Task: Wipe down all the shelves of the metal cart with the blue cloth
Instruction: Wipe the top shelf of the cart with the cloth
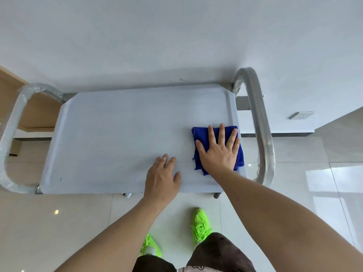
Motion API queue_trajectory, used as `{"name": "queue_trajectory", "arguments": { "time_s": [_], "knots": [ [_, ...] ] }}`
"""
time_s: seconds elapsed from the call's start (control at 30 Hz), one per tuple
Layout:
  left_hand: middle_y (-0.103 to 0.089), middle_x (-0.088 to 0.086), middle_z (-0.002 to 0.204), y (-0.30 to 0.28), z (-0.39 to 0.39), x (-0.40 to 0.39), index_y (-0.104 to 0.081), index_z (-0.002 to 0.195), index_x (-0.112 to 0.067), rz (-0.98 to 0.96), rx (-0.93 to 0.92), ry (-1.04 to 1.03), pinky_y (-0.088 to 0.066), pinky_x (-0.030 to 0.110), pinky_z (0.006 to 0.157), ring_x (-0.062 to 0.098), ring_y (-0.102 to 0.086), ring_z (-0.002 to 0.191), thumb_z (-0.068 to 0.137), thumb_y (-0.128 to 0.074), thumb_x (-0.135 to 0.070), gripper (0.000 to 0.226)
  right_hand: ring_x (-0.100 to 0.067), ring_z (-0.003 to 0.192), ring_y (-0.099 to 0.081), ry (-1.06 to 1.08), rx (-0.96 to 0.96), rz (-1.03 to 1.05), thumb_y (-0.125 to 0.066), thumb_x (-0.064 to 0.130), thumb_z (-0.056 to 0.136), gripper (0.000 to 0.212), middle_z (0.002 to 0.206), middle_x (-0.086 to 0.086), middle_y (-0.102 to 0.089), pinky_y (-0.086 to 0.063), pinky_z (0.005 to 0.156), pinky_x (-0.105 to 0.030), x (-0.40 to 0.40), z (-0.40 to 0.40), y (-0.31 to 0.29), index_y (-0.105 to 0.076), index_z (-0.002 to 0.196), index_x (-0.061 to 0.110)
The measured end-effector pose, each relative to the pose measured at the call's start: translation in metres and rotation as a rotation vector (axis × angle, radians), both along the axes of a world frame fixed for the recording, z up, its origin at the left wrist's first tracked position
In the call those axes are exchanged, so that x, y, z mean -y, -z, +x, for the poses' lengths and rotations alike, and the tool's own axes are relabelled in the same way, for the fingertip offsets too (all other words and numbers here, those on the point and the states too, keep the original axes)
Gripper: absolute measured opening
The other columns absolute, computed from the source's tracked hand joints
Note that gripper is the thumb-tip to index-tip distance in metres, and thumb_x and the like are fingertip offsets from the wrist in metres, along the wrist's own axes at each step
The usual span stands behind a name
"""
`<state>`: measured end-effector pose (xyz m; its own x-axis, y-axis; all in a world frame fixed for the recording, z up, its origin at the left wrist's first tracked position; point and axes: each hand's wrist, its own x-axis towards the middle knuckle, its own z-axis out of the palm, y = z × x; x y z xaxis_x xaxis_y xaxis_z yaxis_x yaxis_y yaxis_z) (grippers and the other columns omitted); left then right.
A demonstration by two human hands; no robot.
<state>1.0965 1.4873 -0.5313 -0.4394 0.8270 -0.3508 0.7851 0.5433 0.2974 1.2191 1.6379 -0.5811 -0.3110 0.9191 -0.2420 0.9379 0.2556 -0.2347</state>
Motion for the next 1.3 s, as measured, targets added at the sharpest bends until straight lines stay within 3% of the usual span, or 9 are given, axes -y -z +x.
{"name": "queue_trajectory", "arguments": {
  "time_s": [0.33, 0.8, 1.07, 1.3],
  "knots": [
    [-0.025, 0.007, 0.16, 0.005, -0.068, 0.004, -0.031, 0.15, -0.02, -0.004, -0.082, -0.066, -0.021, 0.044, 0.117, 0.029, -0.016, 0.148, 0.097, -0.04, -0.046, 0.06, -0.039, 0.15, 0.024, -0.044, 0.055, -0.042, -0.006, 0.077, 0.092, 0.08, 0.17, -0.002, 0.013, 0.018, 0.119, -0.052, 0.014, -0.074, -0.003, 0.002, 0.16, 0.036],
    [-0.017, 0.005, 0.162, 0.005, -0.211, 0.108, -0.024, 0.152, -0.023, -0.04, -0.07, -0.276, -0.019, 0.046, 0.118, 0.027, -0.01, 0.149, 0.098, -0.037, -0.045, 0.06, -0.041, 0.149, 0.026, -0.235, 0.069, -0.051, -0.003, 0.078, 0.092, 0.081, 0.169, -0.004, 0.014, 0.019, 0.118, -0.054, 0.117, -0.259, 0.0, 0.003, 0.16, 0.035],
    [-0.026, 0.009, 0.16, 0.006, -0.295, 0.168, -0.036, 0.147, -0.018, 0.057, -0.04, -0.332, -0.018, 0.043, 0.119, 0.027, -0.016, 0.148, 0.098, -0.044, -0.038, 0.053, -0.039, 0.149, 0.028, -0.34, 0.061, -0.068, -0.003, 0.079, 0.092, 0.081, 0.169, -0.003, 0.015, 0.018, 0.119, -0.055, 0.188, -0.361, 0.0, 0.004, 0.16, 0.035],
    [-0.018, 0.001, 0.162, 0.012, -0.332, 0.2, -0.026, 0.151, -0.022, 0.12, 0.013, -0.386, -0.015, 0.038, 0.119, 0.02, -0.01, 0.15, 0.096, -0.047, -0.019, 0.059, -0.038, 0.149, 0.028, -0.444, 0.051, -0.048, -0.002, 0.08, 0.089, 0.084, 0.17, -0.003, 0.012, 0.023, 0.117, -0.052, 0.221, -0.432, 0.001, 0.0, 0.16, 0.037]
  ]
}}
